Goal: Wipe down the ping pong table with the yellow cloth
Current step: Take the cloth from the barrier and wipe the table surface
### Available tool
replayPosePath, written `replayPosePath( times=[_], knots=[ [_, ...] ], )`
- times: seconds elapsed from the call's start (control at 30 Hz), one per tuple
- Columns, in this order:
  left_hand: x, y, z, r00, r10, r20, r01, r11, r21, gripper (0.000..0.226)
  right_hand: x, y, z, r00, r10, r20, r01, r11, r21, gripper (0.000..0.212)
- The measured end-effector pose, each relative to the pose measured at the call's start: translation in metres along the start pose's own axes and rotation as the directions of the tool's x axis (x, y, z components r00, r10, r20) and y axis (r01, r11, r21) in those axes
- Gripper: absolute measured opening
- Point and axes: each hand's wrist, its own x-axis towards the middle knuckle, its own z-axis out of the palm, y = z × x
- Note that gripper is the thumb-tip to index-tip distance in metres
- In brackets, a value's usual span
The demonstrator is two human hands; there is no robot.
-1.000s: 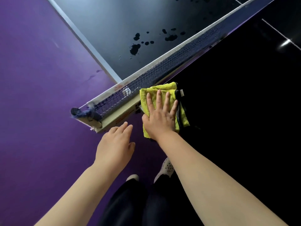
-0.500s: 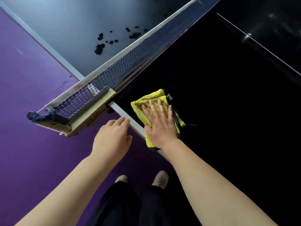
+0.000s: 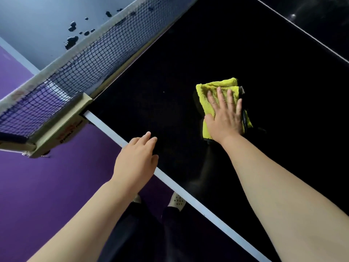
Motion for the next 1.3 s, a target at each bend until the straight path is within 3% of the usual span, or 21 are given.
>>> replayPosePath(
  times=[0.27, 0.5, 0.73, 0.87, 0.97, 1.03, 1.3],
  knots=[
    [-0.023, -0.001, -0.008, 0.998, 0.06, -0.025, -0.06, 0.998, 0.013, 0.046, -0.069, -0.001, 0.014, 0.988, 0.146, 0.041, -0.149, 0.987, 0.066, 0.071],
    [-0.058, -0.035, -0.029, 0.995, 0.094, -0.023, -0.094, 0.996, 0.005, 0.048, -0.128, -0.071, 0.02, 0.959, 0.26, 0.112, -0.274, 0.953, 0.13, 0.073],
    [-0.087, -0.064, -0.036, 0.983, 0.183, -0.006, -0.183, 0.983, -0.001, 0.043, -0.17, -0.133, 0.023, 0.962, 0.221, 0.16, -0.242, 0.963, 0.123, 0.072],
    [-0.094, -0.042, -0.034, 0.963, 0.269, 0.019, -0.269, 0.963, 0.01, 0.04, -0.189, -0.151, 0.024, 0.988, 0.041, 0.15, -0.061, 0.99, 0.129, 0.071],
    [-0.096, -0.014, -0.028, 0.942, 0.333, 0.04, -0.334, 0.942, 0.032, 0.041, -0.203, -0.139, 0.03, 0.99, -0.095, 0.109, 0.081, 0.989, 0.122, 0.067],
    [-0.097, 0.006, -0.022, 0.928, 0.367, 0.066, -0.372, 0.925, 0.076, 0.041, -0.212, -0.122, 0.034, 0.99, -0.11, 0.089, 0.097, 0.984, 0.148, 0.066],
    [-0.115, 0.095, 0.008, 0.891, 0.434, 0.134, -0.451, 0.881, 0.142, 0.045, -0.281, -0.022, 0.065, 0.99, 0.109, 0.09, -0.126, 0.967, 0.22, 0.067]
  ],
)
